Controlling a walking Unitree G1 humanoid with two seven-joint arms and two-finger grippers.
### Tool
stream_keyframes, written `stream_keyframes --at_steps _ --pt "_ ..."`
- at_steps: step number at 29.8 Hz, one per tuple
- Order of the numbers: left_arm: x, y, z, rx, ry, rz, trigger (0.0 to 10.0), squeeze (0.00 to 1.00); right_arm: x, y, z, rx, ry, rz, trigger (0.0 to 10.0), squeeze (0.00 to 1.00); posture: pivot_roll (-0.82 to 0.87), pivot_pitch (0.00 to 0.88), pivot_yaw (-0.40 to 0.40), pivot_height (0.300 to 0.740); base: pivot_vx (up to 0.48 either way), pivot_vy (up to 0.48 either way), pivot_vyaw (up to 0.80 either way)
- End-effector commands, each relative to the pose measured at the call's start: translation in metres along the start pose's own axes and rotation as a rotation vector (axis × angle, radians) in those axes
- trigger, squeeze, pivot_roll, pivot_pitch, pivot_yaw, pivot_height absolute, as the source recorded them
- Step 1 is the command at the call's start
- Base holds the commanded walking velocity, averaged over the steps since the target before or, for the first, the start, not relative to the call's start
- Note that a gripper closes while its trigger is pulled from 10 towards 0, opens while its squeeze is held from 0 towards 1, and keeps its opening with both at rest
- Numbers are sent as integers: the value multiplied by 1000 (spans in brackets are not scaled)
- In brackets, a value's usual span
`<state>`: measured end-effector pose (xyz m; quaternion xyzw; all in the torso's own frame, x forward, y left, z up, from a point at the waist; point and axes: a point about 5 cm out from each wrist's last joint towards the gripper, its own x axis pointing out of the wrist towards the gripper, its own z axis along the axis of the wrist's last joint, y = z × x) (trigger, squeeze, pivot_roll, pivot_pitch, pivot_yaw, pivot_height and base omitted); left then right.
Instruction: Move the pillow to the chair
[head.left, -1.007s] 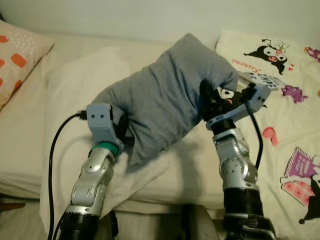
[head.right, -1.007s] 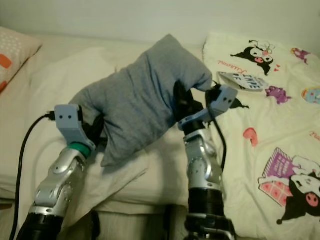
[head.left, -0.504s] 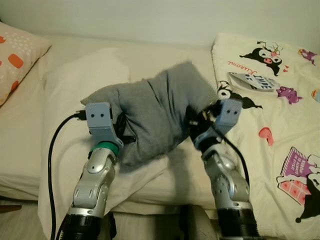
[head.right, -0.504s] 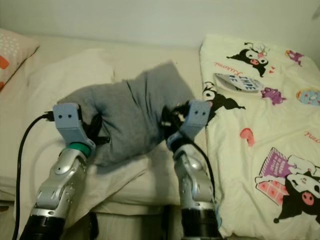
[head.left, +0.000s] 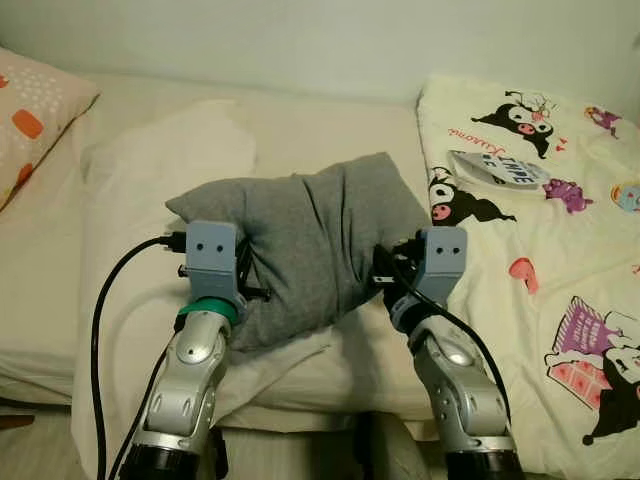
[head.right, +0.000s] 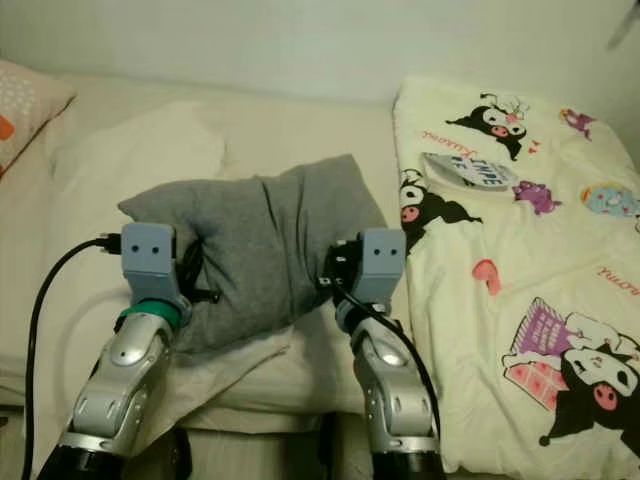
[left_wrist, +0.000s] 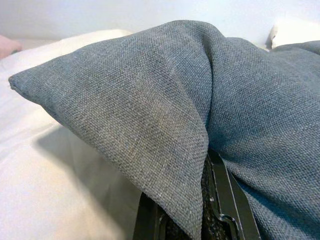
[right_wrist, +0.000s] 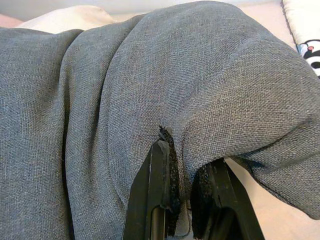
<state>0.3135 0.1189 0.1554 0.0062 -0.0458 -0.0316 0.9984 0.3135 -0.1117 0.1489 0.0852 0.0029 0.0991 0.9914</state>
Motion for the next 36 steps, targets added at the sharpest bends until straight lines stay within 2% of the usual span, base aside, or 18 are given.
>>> stream_keyframes --at_steps 1,36 --pt "0 -20 7 15 -48 -78 10000 0 0 25 2 -2 -6 116 10000 0 -3 0 -13 615 0 0 0" --pt "2 -15 6 31 -53 -39 10000 0 -1 24 1 -9 23 107 10000 0 -2 0 -17 740 0 0 0"
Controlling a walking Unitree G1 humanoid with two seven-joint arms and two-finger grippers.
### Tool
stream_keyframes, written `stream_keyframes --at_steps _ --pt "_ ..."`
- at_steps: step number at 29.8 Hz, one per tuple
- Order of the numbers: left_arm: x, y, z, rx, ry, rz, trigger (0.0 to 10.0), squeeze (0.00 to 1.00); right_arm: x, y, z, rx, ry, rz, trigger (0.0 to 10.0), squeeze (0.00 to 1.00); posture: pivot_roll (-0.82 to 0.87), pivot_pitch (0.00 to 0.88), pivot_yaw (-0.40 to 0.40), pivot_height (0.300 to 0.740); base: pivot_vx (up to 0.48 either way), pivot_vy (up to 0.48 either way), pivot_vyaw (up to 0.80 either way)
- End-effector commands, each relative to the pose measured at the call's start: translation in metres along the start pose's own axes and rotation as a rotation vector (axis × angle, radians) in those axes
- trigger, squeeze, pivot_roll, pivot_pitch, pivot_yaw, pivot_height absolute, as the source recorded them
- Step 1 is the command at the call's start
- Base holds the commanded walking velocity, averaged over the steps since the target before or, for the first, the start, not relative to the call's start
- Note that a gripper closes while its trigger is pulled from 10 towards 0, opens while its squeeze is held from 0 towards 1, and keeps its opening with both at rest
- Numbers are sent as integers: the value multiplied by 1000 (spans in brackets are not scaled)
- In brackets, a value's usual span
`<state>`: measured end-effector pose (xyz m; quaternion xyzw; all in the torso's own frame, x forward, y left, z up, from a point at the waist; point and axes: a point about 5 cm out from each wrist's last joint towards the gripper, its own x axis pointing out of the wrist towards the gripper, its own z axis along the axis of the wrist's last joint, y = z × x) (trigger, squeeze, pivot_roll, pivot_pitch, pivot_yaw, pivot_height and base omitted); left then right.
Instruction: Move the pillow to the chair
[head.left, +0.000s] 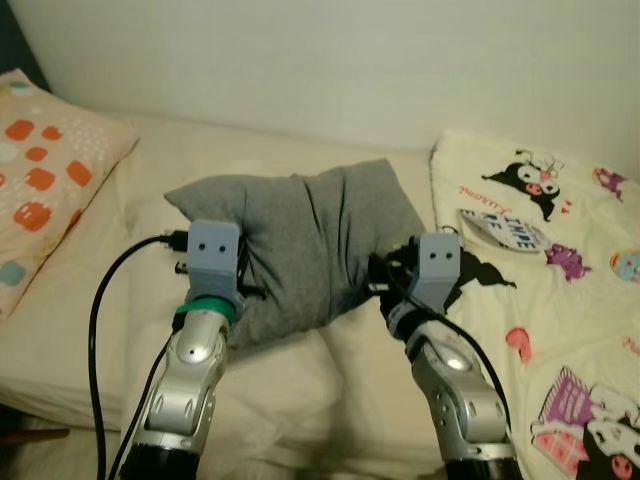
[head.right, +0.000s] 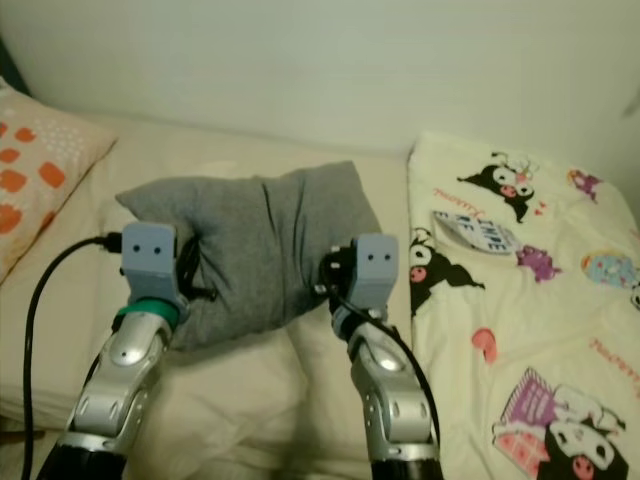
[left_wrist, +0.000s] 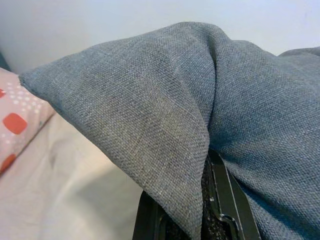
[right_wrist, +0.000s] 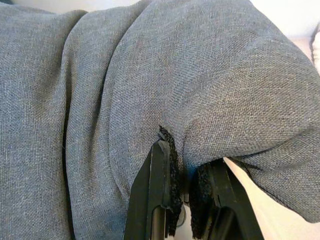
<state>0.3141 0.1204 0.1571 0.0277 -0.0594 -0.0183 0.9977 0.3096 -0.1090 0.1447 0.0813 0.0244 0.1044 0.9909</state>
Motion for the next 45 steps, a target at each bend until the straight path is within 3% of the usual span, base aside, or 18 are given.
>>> stream_keyframes --at_steps 1,14,18,20,23,25,26,31,32,34,36,39,41,43,45 --pt "2 -17 5 -15 -27 -61 10000 0 2 21 6 -9 -20 97 10000 0 -2 0 -17 740 0 0 0" --pt "1 -11 2 -14 -11 -37 10000 0 3 16 6 -15 -13 68 10000 0 -1 0 -11 740 0 0 0" --pt "0 -3 -1 -36 10 15 10000 0 1 11 -5 -39 59 43 10000 0 -1 10 -11 740 0 0 0" --pt "-3 7 -7 -87 53 76 10000 0 -2 6 -12 -48 84 19 10000 0 1 3 -2 740 0 0 0" --pt "-3 10 -15 -129 107 97 10000 0 -2 1 -12 -57 76 -7 10000 0 -2 15 2 740 0 0 0" --pt "-3 12 -19 -124 136 113 10000 0 -2 -2 -12 -71 70 -27 10000 0 -6 37 4 740 0 0 0" --pt "-4 13 -22 -104 155 129 10000 0 -3 -1 -11 -32 59 -16 10000 0 -7 24 11 740 0 0 0" --pt "-8 13 -26 -74 166 134 10000 0 -8 -3 -7 19 28 -48 10000 0 -7 1 15 740 0 0 0" --pt "-7 9 -25 -68 162 122 10000 0 -6 -1 -6 106 35 -32 10000 0 -8 30 14 740 0 0 0" --pt "-5 4 -25 -81 163 101 10000 0 -3 1 -4 157 42 -17 10000 0 -11 61 7 740 0 0 0" --pt "-5 -1 -26 -88 166 81 10000 0 -3 2 -5 167 56 -15 10000 0 -13 35 10 740 0 0 0" --pt "-8 -5 -28 -85 181 75 10000 0 -6 3 -7 136 72 -19 10000 0 -10 4 15 740 0 0 0" --pt "-6 -10 -26 -61 181 36 10000 0 -2 0 -8 92 75 -30 10000 0 -9 72 6 740 0 0 0" --pt "-4 -12 -25 -48 179 16 10000 0 -1 -1 -8 72 78 -39 10000 0 -9 72 6 740 0 0 0" --pt "-7 -15 -16 -125 113 -38 10000 0 -5 -1 -11 32 74 -51 10000 0 -12 25 11 740 0 0 0"
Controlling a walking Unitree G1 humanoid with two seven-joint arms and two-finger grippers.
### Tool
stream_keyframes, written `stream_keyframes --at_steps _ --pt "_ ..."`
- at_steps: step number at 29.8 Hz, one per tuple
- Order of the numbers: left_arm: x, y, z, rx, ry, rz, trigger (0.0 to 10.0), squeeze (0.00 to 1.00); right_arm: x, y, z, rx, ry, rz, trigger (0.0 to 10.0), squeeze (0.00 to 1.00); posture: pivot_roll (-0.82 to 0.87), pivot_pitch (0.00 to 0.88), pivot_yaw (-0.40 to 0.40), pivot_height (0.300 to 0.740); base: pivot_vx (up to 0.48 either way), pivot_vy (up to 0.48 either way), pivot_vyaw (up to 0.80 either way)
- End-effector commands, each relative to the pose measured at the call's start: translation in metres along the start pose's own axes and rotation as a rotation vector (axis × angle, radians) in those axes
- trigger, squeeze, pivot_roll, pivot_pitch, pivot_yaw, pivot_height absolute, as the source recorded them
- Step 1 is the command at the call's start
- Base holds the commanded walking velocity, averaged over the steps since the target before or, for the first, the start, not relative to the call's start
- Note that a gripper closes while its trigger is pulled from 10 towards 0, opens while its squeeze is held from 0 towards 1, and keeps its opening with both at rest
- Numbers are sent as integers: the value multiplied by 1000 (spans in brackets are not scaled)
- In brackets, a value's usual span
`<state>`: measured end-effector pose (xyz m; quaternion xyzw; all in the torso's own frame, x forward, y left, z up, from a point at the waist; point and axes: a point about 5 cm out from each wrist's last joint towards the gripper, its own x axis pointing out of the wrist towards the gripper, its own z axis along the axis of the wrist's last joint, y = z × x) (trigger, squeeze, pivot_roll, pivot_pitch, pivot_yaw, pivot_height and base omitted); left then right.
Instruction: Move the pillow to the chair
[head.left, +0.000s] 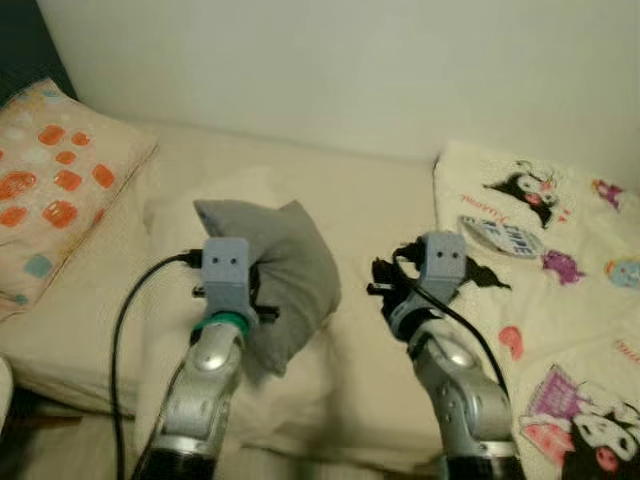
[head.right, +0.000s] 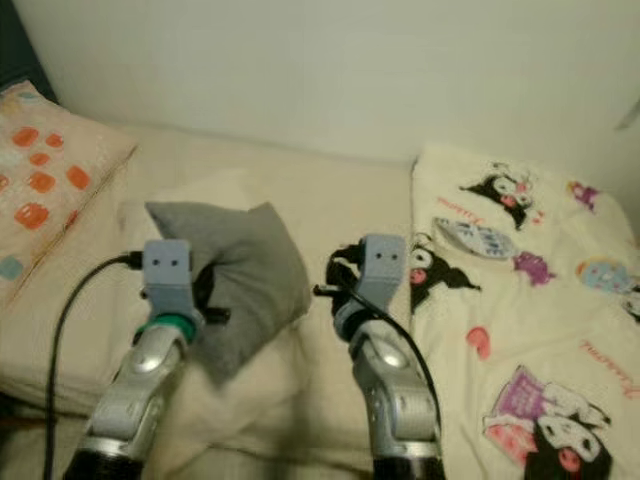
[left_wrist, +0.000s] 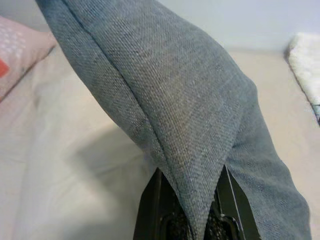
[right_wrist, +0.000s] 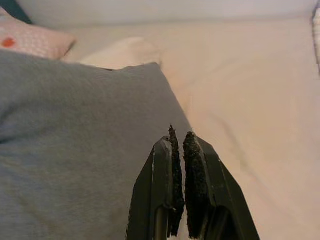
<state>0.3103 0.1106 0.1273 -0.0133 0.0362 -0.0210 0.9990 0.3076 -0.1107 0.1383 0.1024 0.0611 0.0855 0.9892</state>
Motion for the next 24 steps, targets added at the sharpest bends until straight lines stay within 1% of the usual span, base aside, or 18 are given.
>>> stream_keyframes --at_steps 1,3,4,5,6,7,8,9,10,11,12,13,15,17,18,20,23,24 --pt "-4 -5 16 -66 -105 -57 10000 0 -3 0 -5 -27 7 -12 10000 0 -12 25 11 740 0 0 0" --pt "-5 -6 19 -82 -122 -67 10000 0 -4 0 -5 -31 7 -14 10000 0 -12 25 11 740 0 0 0" --pt "-6 -12 39 -186 -216 -126 10000 0 -2 -1 -3 -35 -1 -19 10000 0 -12 29 12 740 0 0 0" --pt "-6 -15 62 -273 -317 -176 10000 0 1 -4 -1 -30 -11 -29 10000 0 -9 75 6 740 0 0 0" --pt "-7 -17 79 -330 -389 -211 10000 0 3 -6 0 -26 -17 -36 10000 0 -9 75 6 740 0 0 0" --pt "-7 -17 79 -330 -389 -211 10000 0 3 -6 0 -26 -17 -36 10000 0 -9 75 6 740 0 0 0" --pt "-7 -16 92 -325 -453 -228 10000 0 4 -7 2 -23 -23 -39 10000 0 -9 72 5 740 0 0 0" --pt "-7 -16 92 -325 -453 -228 10000 0 4 -7 2 -23 -23 -39 10000 0 -9 72 5 740 0 0 0" --pt "-8 -13 99 -307 -486 -215 10000 0 3 -7 2 -20 -26 -38 10000 0 -11 40 7 740 0 0 0" --pt "-8 -10 106 -309 -512 -205 10000 0 2 -6 3 -23 -26 -33 10000 0 -14 19 11 740 0 0 0" --pt "-8 -8 110 -315 -529 -198 10000 0 1 -5 3 -25 -27 -29 10000 0 -14 19 11 740 0 0 0" --pt "-8 -7 115 -317 -543 -205 10000 0 1 -6 3 -27 -27 -29 10000 0 -13 48 9 740 0 0 0" --pt "-8 -6 121 -314 -564 -228 10000 0 2 -7 4 -31 -30 -37 10000 0 -11 61 6 740 0 0 0" --pt "-8 -5 123 -314 -572 -239 10000 0 3 -8 3 -32 -31 -42 10000 0 -11 61 6 740 0 0 0" --pt "-10 -4 125 -319 -580 -249 10000 0 2 -8 3 -29 -31 -47 10000 0 -8 37 8 740 0 0 0" --pt "-10 -2 127 -324 -585 -257 10000 0 2 -9 2 -27 -30 -50 10000 0 -8 32 8 740 0 0 0" --pt "-11 0 126 -314 -575 -276 10000 0 2 -8 1 -26 -30 -50 10000 0 -5 49 7 740 0 0 0" --pt "-9 1 122 -296 -555 -268 10000 0 2 -8 1 -26 -36 -48 10000 0 -6 48 8 740 0 0 0"
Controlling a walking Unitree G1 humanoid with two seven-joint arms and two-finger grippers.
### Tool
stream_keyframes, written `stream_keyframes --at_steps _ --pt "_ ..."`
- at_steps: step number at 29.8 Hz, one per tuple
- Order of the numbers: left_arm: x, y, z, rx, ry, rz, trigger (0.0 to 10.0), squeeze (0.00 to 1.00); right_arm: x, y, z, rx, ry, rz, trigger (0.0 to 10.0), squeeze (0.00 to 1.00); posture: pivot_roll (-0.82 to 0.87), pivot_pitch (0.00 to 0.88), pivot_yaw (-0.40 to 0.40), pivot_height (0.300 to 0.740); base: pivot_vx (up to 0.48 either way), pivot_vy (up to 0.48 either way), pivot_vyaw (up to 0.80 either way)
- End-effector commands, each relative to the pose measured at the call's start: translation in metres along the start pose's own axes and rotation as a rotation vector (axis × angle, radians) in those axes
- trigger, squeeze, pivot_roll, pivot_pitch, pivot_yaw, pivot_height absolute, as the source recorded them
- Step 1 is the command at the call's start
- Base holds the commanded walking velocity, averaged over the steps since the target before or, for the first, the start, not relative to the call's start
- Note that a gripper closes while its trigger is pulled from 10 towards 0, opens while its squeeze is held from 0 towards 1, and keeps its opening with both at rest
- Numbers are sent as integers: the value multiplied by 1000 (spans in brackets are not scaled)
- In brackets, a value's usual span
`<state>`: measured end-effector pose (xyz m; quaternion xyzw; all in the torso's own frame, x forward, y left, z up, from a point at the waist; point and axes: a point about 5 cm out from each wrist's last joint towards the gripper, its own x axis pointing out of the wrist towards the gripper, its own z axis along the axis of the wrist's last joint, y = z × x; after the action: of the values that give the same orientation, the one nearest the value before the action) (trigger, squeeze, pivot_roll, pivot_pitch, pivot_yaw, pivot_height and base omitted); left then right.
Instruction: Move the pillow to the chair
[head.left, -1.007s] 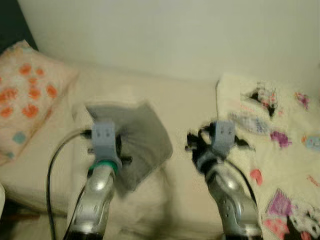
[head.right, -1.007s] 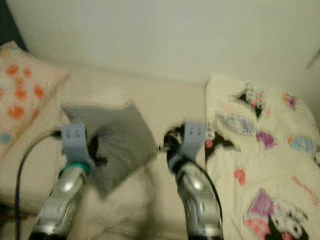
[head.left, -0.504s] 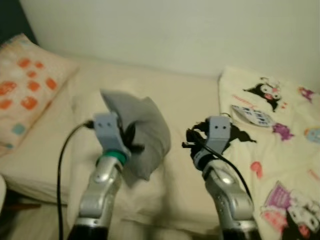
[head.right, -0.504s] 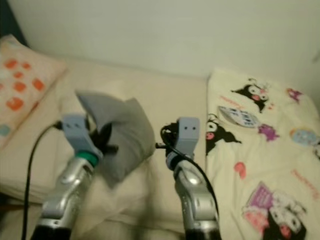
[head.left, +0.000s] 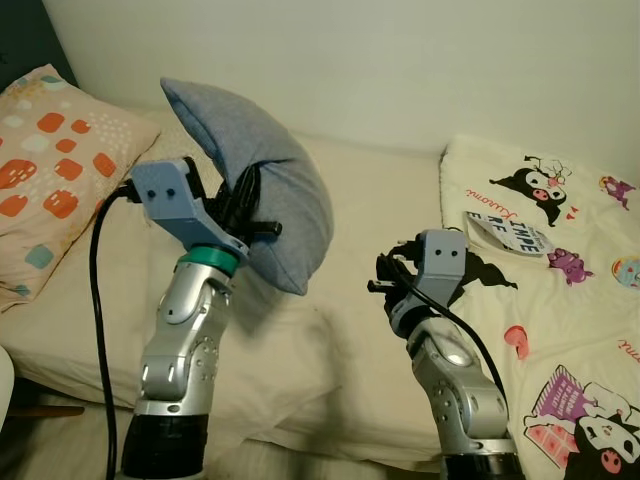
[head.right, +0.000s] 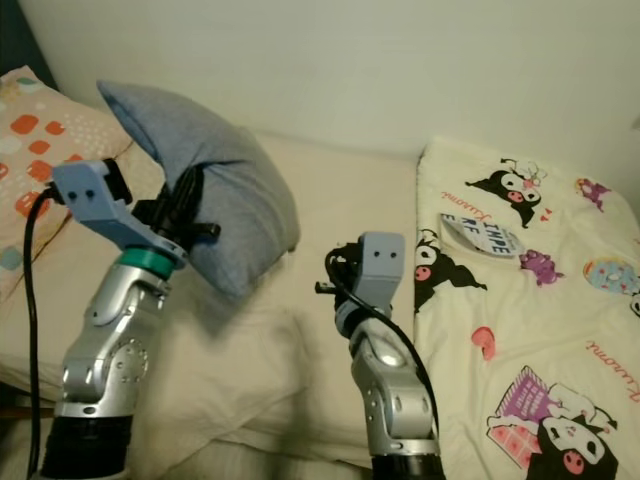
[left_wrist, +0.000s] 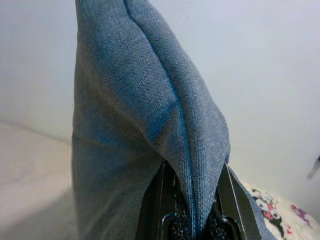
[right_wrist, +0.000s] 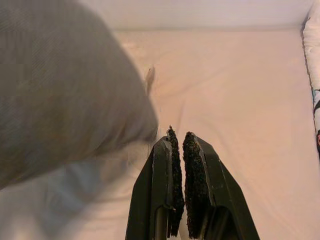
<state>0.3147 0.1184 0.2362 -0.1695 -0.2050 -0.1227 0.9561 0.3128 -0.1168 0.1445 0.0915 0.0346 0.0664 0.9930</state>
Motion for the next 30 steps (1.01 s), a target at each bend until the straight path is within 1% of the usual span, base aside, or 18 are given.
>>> stream_keyframes --at_steps 1,2,3,5,9,10,11,12,13,14,15,17,21,25,30 --pt "1 -6 8 15 -39 -44 10000 0 -1 -2 -6 0 11 -10 10000 0 -7 46 8 740 0 0 0" --pt "1 -6 8 15 -39 -44 10000 0 -1 -2 -6 0 11 -10 10000 0 -7 46 8 740 0 0 0" --pt "-1 -3 3 44 -17 -28 10000 0 -1 -1 -5 1 6 -9 10000 0 -10 43 9 740 0 0 0" --pt "-4 1 -4 53 8 -2 10000 0 0 -1 -2 0 -4 -6 10000 0 -11 51 8 740 0 0 0" --pt "-6 2 -4 48 2 10 10000 0 -1 -2 0 0 -13 -1 10000 0 -10 48 5 740 0 0 0" --pt "-5 3 -3 52 2 16 10000 0 -1 -2 2 -25 -25 2 10000 0 -9 48 4 740 0 0 0" --pt "-5 3 -3 52 2 16 10000 0 -1 -2 2 -25 -25 2 10000 0 -9 48 4 740 0 0 0" --pt "-5 4 -3 60 6 24 10000 0 0 -1 5 -57 -39 10 10000 0 -9 52 3 740 0 0 0" --pt "-5 4 -3 60 6 24 10000 0 0 -1 5 -57 -39 10 10000 0 -9 52 3 740 0 0 0" --pt "-4 5 -4 66 10 30 10000 0 0 0 6 -79 -49 15 10000 0 -9 52 3 740 0 0 0" --pt "-4 6 -6 85 27 42 10000 0 1 0 9 -90 -65 11 10000 0 -9 51 3 740 0 0 425" --pt "-4 7 -8 96 35 49 10000 0 1 1 11 -95 -78 12 10000 0 -10 47 4 740 0 0 613" --pt "-6 4 -11 117 43 43 10000 0 2 4 15 -110 -100 27 10000 0 -10 50 2 740 0 0 800" --pt "-8 3 -11 109 40 34 10000 0 2 8 16 -137 -112 43 10000 0 -11 50 1 740 0 0 800" --pt "-8 2 -10 97 31 36 10000 0 1 8 19 -146 -128 45 10000 0 -11 48 -2 740 0 0 800"
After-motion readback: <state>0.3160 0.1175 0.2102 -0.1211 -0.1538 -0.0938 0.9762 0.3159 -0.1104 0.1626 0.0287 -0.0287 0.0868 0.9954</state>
